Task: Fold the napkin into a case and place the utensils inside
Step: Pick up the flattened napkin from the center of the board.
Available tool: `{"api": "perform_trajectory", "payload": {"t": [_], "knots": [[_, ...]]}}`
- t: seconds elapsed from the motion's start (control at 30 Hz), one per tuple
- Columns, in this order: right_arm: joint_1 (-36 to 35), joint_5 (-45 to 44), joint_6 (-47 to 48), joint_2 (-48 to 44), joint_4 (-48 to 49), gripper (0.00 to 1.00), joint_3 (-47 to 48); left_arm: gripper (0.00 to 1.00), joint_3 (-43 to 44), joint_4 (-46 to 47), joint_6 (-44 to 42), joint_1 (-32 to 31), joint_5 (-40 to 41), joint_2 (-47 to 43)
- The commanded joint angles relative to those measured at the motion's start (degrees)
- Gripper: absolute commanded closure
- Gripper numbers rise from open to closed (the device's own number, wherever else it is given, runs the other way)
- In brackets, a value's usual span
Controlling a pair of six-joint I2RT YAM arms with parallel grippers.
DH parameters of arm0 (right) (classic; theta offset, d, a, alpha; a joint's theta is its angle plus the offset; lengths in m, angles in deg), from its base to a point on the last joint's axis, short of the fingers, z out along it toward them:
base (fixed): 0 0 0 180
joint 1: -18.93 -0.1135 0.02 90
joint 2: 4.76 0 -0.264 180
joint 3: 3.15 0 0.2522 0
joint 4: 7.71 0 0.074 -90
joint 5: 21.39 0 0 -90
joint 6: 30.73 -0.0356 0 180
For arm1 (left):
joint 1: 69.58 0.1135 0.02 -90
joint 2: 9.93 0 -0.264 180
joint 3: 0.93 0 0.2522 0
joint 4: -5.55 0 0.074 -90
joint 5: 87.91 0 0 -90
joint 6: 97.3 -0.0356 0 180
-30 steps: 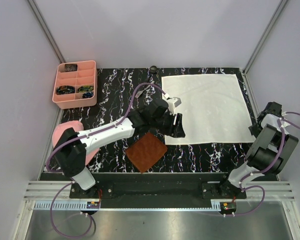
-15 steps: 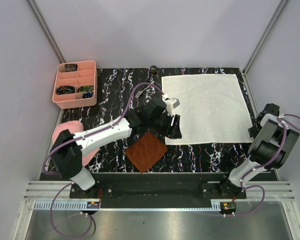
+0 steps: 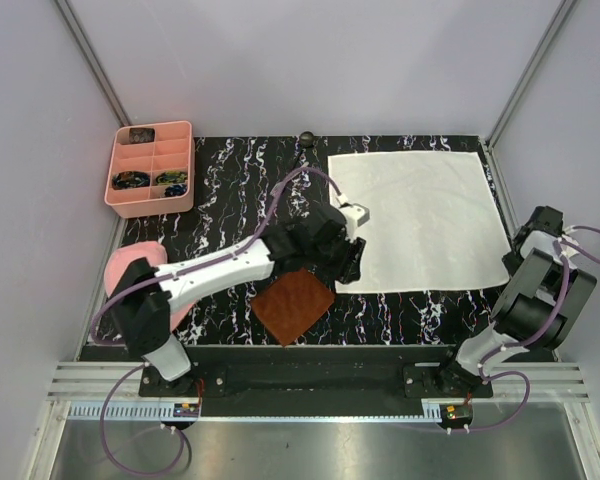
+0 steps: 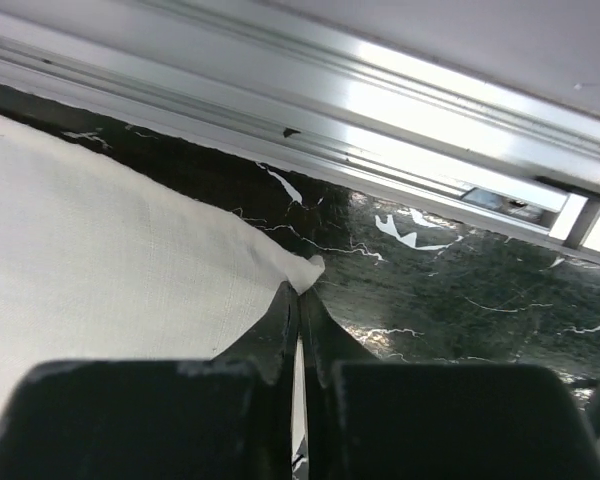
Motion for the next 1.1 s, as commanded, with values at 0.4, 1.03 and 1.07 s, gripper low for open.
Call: {"api": "perform_trajectory", "payload": {"t": [0.4, 1.03, 1.07], "knots": [[0.4, -1.5, 3.1, -8.8, -1.8, 1.00, 3.7, 0.45, 9.8, -6.6, -14.3, -6.9, 15.6, 17.5], [0.3, 1.5, 3.1, -7.1, -0.7, 1.00, 3.8, 0.45, 16.1, -8.1, -18.7, -6.0, 8.5, 26.1], [0.3, 1.7, 3.1, -7.2, -0.8, 1.00, 3.8, 0.45, 16.1, -8.1, -18.7, -5.9, 7.2, 26.6]]}}
